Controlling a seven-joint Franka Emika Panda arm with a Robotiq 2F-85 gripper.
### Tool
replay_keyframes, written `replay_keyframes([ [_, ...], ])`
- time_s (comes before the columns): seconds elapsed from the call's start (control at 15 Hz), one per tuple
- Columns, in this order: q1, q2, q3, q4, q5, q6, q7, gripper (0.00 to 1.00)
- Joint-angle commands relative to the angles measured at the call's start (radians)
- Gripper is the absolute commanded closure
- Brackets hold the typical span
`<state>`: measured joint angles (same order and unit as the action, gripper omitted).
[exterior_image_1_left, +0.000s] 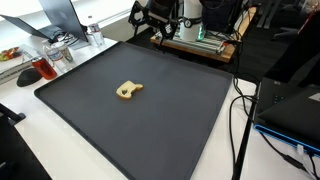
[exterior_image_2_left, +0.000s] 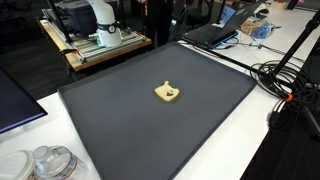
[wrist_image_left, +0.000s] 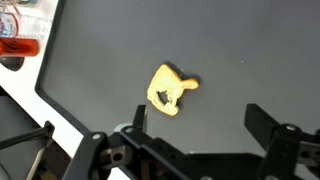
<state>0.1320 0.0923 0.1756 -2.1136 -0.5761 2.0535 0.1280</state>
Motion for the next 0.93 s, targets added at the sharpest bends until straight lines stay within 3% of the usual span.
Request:
replay_keyframes([
  [0.0,0.038,0.111,-0.019,0.108,-0.075,-0.048,0.091,0.0],
  [0.33,0.075,0.242,-0.054,0.248,-0.114,-0.113,0.233,0.0],
  [0.87,0.114,0.471,-0.098,0.565,0.002,-0.298,0.295,0.0],
])
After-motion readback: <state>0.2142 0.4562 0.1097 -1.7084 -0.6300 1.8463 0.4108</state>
